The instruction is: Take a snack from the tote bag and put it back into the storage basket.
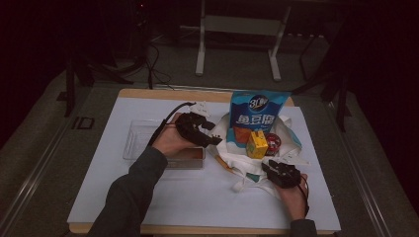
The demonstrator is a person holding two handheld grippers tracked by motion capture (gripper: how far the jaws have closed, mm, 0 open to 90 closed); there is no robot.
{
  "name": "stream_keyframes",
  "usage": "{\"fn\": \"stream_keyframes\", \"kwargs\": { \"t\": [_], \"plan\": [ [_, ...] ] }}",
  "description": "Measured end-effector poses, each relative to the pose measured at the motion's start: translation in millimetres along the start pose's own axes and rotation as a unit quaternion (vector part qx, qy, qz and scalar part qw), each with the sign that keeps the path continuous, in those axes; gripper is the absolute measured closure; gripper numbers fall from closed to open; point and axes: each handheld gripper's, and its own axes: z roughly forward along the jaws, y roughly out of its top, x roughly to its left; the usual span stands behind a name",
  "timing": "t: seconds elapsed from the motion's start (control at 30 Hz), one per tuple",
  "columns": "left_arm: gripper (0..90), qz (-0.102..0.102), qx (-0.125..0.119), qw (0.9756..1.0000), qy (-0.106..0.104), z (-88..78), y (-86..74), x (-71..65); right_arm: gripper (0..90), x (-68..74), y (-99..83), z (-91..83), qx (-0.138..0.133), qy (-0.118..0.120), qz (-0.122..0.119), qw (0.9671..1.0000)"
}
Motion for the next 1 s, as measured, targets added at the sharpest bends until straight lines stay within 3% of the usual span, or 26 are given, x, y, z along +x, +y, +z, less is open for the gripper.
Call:
{"fn": "stream_keyframes", "kwargs": {
  "t": [0.33,0.6,1.0],
  "plan": [
    [37.9,0.016,0.004,0.9997,0.018,15.4,9.4,-8.4,63.4,0.1,0.0,0.0,0.000,0.000,0.000,1.0000],
    [36.5,0.023,0.005,0.9996,0.016,33.9,17.1,-14.9,63.5,0.1,0.0,0.0,0.000,0.000,0.000,1.0000],
    [35.5,0.013,-0.007,0.9998,0.010,53.0,24.3,-15.3,63.4,-0.1,0.0,0.0,0.000,0.000,0.000,1.0000]
  ]
}}
